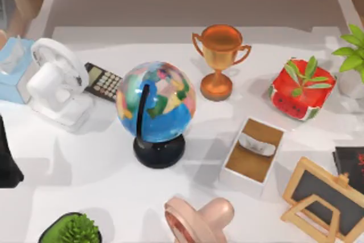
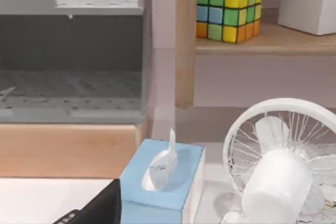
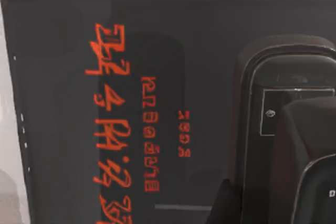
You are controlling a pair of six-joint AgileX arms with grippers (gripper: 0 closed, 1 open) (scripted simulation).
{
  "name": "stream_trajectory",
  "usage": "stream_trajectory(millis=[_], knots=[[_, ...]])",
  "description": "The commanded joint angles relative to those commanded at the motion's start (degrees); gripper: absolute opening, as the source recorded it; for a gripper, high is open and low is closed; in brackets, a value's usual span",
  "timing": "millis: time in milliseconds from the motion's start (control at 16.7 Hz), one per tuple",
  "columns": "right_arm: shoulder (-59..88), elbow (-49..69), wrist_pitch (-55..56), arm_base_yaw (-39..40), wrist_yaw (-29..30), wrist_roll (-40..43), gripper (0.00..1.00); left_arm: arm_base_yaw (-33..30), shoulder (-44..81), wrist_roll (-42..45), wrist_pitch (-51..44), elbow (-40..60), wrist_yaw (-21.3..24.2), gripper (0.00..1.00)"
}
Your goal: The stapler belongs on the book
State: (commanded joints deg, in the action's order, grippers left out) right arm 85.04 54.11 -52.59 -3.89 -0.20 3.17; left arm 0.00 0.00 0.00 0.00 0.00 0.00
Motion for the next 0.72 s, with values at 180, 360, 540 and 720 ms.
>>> stream_trajectory(millis=[180, 360, 540, 720], knots=[[0.0, -0.8, 0.1, 0.3, -0.2, 0.0, 0.0, 0.0, 0.0, 0.0, 0.0, 0.0, 0.0, 1.0], [0.0, -0.8, 0.1, 0.3, -0.2, 0.0, 0.0, 0.0, 0.0, 0.0, 0.0, 0.0, 0.0, 1.0], [0.5, -1.2, 0.9, 0.0, -0.2, -0.1, 0.0, 0.0, 0.0, 0.0, 0.0, 0.0, 0.0, 1.0], [1.8, -3.2, 4.2, 0.2, -0.2, -0.1, 0.0, 0.0, 0.0, 0.0, 0.0, 0.0, 0.0, 1.0]])
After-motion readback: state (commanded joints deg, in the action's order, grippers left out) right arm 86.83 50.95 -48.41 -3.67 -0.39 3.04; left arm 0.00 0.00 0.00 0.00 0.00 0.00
